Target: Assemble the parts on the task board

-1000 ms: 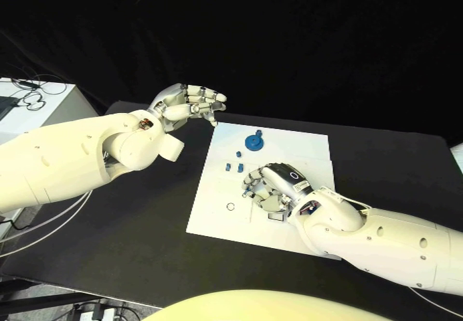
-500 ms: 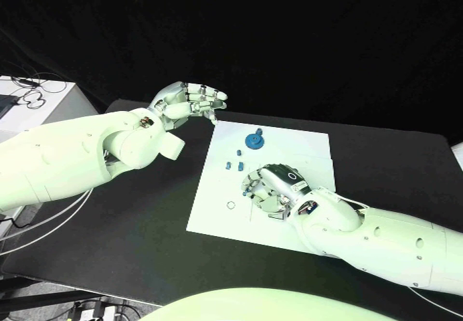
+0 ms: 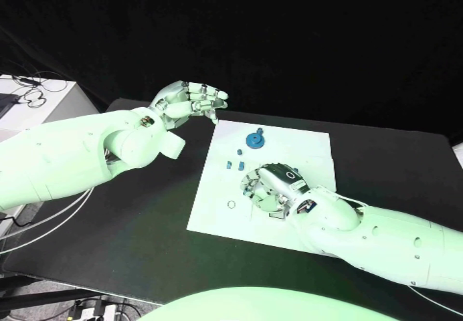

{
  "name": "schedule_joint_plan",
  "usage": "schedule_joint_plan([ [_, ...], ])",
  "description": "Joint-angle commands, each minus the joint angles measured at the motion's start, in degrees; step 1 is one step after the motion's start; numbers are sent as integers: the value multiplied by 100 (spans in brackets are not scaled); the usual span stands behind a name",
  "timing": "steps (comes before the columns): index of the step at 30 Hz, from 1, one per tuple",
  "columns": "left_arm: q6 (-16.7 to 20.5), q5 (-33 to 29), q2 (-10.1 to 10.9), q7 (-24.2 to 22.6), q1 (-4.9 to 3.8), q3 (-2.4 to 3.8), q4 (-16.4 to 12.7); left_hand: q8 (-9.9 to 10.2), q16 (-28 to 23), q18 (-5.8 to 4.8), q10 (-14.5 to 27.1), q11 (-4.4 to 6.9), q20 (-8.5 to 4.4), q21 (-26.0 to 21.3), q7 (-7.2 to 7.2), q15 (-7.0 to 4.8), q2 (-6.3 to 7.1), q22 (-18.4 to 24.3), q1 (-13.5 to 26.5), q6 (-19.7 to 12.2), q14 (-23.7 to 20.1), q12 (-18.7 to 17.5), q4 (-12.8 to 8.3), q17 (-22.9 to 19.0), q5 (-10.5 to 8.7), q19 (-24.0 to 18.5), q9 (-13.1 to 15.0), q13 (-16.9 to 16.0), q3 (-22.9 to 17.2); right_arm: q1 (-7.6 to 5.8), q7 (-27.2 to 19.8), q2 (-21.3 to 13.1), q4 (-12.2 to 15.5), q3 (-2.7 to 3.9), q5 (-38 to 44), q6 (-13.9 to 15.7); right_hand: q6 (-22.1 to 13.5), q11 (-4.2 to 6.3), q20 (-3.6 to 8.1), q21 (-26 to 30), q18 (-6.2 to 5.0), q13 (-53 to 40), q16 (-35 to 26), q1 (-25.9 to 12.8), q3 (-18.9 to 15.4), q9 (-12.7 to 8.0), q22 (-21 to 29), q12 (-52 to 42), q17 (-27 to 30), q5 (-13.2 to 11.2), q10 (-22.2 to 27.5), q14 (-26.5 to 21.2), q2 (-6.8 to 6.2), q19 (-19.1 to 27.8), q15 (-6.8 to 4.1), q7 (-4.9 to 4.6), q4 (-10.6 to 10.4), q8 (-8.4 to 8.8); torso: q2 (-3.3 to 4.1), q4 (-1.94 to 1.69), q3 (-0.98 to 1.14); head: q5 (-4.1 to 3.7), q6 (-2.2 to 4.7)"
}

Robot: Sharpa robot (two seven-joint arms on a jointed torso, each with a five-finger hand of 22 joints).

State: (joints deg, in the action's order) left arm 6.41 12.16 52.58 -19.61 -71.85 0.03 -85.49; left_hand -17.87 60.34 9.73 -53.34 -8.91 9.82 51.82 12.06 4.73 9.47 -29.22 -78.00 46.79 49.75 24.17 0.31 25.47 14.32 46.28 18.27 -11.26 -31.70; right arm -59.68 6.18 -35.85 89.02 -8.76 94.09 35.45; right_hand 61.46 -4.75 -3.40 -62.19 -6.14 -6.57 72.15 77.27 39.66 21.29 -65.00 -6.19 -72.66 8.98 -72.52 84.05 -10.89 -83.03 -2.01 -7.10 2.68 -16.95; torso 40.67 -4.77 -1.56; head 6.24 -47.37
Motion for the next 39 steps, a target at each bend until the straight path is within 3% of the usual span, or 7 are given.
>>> schedule_joint_plan([
  [1, -61, -30, -10, -14, -3, 4, -15, -35, -20, 74, 35, 16, 26, 8, 57, 13, -16, -7, -16, -34, -38, 21, -4, -5, 17, 7, -8, 8, 21, 24, -90, 17, 12, -23, 133, -379, -44, 188, -4, 43, 22, -292, -7, -115, -115, 12, 26, 64, 13, 127, -160, 256, -6, 47, 8, -6, -34, 39, -2, -1, 1, -6, -4],
  [12, -67, -30, -9, -7, -3, 4, -13, -35, -20, 74, 35, 16, 26, 8, 57, 13, -16, -7, -16, -34, -38, 21, -4, -5, 17, 7, -8, 8, 21, 24, -135, 3, 108, -46, 246, -490, -63, 180, -12, 29, 22, -296, 23, -107, -174, 16, 3, 97, -1, 140, -128, 260, -48, 54, 13, -8, 2, 54, -3, 4, 3, 0, -5],
  [16, -70, -30, -6, 3, -3, 4, -12, -39, -22, 74, 36, 15, 29, 4, 58, 16, -24, -5, -8, -34, -39, 27, 5, -8, 17, 2, -9, 10, 22, 24, -95, -15, 113, -52, 282, -438, -118, 134, -43, 232, -14, -277, -137, -159, -226, 5, 159, 196, 168, 163, 15, 194, -95, 146, 51, -35, -10, 98, -1, 3, 4, -6, -3],
  [18, -72, -30, -5, 7, -3, 4, -12, -39, -22, 74, 36, 15, 29, 4, 58, 16, -24, -5, -8, -34, -39, 27, 5, -8, 17, 2, -9, 10, 22, 24, -76, -21, 108, -53, 288, -397, -202, 81, -74, 534, -68, -238, -373, -183, -218, -15, 401, 261, 395, 177, 188, 85, -130, 273, 105, -85, -16, 153, -2, 4, 4, -8, -1],
  [21, -81, -30, -5, 18, -4, 4, -12, -39, -22, 74, 36, 15, 29, 4, 58, 16, -24, -5, -8, -34, -39, 27, 5, -8, 17, 2, -9, 10, 22, 23, -52, -31, 96, -56, 292, -295, -462, -91, -194, 1490, -229, -52, -1005, -215, -199, -71, 1142, 254, 1031, 152, 843, -316, -268, 740, 246, -193, -13, 297, -2, 6, 4, -8, 8],
  [28, -97, -30, -5, 36, -4, 4, -8, -41, -23, 74, 39, 14, 30, 2, 59, 17, -24, -4, -2, -35, -41, 31, 10, -10, 17, -1, -11, 12, 25, 23, -63, -43, 97, -58, 252, -60, -765, -205, -332, 2424, -407, 136, -1539, -54, -486, -161, 1790, 133, 1782, 125, 1604, -980, -302, 1355, 357, -265, 25, 515, 0, 2, 4, -22, 13],
  [39, -108, -30, -4, 52, -4, 4, 7, -41, -23, 74, 39, 14, 30, 2, 59, 17, -24, -4, -2, -35, -41, 31, 10, -10, 17, -1, -11, 12, 25, 23, -189, -166, 255, -57, 72, 312, -770, -211, -357, 2222, -390, 135, -1282, 41, -667, -202, 1591, -135, 1777, 177, 1693, -975, -248, 1311, 365, -283, -4, 589, -1, -1, 6, -60, 45],
])
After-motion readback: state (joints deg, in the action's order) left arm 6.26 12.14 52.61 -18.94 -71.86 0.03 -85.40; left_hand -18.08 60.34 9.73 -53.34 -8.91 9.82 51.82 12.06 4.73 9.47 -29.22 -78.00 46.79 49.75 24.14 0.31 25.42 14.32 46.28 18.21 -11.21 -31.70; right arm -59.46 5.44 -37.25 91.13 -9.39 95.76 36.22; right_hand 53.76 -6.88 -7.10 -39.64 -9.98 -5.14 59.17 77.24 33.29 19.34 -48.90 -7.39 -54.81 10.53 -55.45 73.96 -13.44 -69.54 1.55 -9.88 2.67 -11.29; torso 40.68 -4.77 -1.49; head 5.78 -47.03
